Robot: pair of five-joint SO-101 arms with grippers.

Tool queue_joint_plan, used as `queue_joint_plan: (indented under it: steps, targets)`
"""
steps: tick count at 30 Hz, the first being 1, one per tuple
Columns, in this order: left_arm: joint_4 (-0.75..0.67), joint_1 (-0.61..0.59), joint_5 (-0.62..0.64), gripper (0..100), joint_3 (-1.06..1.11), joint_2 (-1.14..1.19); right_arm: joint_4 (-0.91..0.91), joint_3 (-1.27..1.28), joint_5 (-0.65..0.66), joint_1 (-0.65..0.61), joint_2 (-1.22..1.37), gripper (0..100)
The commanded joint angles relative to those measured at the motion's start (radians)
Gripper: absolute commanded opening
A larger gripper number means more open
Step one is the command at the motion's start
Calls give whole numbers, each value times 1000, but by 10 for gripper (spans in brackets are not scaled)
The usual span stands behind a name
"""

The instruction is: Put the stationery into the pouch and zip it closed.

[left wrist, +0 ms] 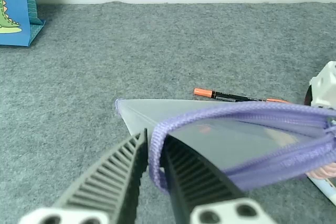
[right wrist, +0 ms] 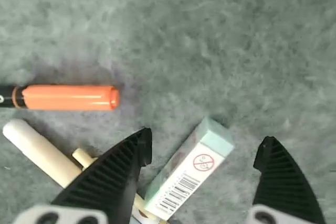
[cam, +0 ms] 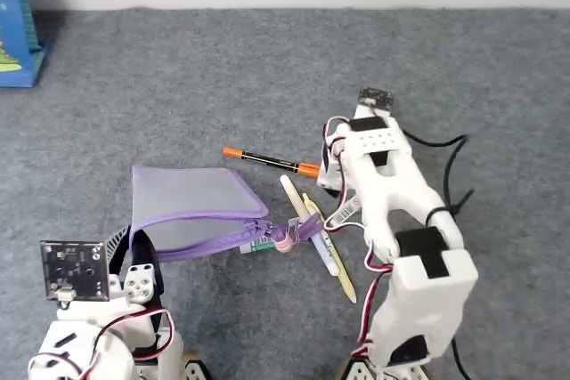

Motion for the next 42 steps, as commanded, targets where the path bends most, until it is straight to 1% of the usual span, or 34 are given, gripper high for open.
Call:
queue_joint_plan:
  steps: [1,5,7,9,13,18,23,29,35,42]
  targets:
    - [-29,-3,15,12,-7,-11,-1,-38,-9,-5,-2,237]
    - [-28,-2,15,12,-7,-11,-1,-38,-9,-1,1,54]
    - [-28,-2,15,12,-7,-11,-1,-38,-9,10,-4,4]
    - [-28,-2,15,12,-7,-11,-1,-38,-6,22,-4,20]
    - [-28,0,15,12,-5,-11,24,-38,2,44,-10,7]
    - [-28,-2,15,12,-5,-11,127,-12,91,47,-133,8]
    - [-28,-3,15,12,-5,-11,136,144,157,39,-421,8]
    - [-28,-3,15,12,-5,-11,131,359,256,-4,-911,8]
    - [-28,-3,15,12,-5,-11,133,477,308,-134,-1334,7]
    - [-28,-5,15,12,-5,-11,131,494,333,-305,-1606,7]
